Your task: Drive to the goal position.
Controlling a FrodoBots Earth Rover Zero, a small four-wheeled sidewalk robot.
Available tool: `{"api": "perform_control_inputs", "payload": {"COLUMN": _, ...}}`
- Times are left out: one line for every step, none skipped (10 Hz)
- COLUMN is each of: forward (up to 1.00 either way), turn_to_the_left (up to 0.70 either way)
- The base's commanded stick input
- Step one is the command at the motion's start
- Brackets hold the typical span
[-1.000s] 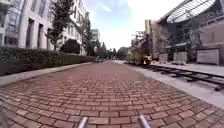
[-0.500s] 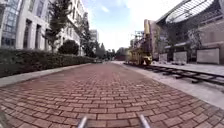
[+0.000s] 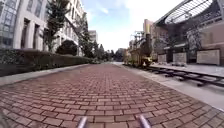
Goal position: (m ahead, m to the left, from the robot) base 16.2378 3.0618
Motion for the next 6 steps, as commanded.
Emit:
{"api": "perform_control_inputs", "payload": {"forward": 0.70, "turn_to_the_left": 0.04}}
{"api": "perform_control_inputs", "payload": {"forward": 0.70, "turn_to_the_left": 0.14}}
{"api": "perform_control_inputs", "payload": {"forward": 0.70, "turn_to_the_left": 0.14}}
{"api": "perform_control_inputs", "payload": {"forward": 0.70, "turn_to_the_left": 0.14}}
{"api": "perform_control_inputs", "payload": {"forward": 0.70, "turn_to_the_left": 0.02}}
{"api": "perform_control_inputs", "payload": {"forward": 0.70, "turn_to_the_left": 0.00}}
